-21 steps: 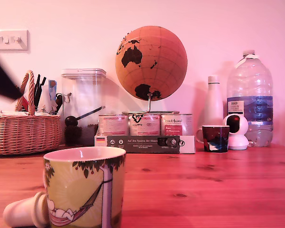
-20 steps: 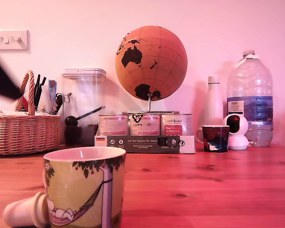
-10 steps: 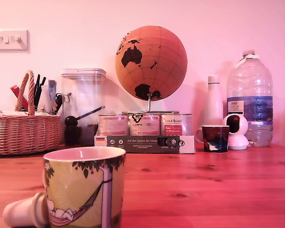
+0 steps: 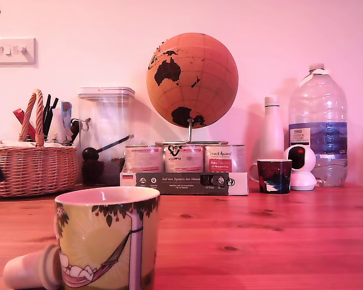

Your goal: Pick up the coffee capsules on the table and drop them inside the coffee cup

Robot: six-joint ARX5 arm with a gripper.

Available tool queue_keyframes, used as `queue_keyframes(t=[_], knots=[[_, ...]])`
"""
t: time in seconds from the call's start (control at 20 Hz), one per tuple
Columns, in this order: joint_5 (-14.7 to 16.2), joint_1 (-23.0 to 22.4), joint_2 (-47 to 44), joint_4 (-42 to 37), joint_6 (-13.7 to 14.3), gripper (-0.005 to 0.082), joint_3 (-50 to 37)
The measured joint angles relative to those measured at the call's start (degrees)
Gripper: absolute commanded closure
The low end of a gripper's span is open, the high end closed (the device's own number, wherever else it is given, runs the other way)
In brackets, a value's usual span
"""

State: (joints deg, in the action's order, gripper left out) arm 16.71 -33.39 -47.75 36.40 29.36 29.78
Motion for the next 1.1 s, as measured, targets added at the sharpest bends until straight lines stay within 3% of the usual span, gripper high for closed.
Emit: queue_keyframes(t=[0.2,0.45,1.1], knots=[[2.93,2.47,-3.10,-2.16,2.36,0.0165,0.00],[4.46,3.41,-7.67,-5.40,4.09,0.0165,0.00],[5.38,5.01,-18.47,-12.44,6.80,0.0165,0.00]])
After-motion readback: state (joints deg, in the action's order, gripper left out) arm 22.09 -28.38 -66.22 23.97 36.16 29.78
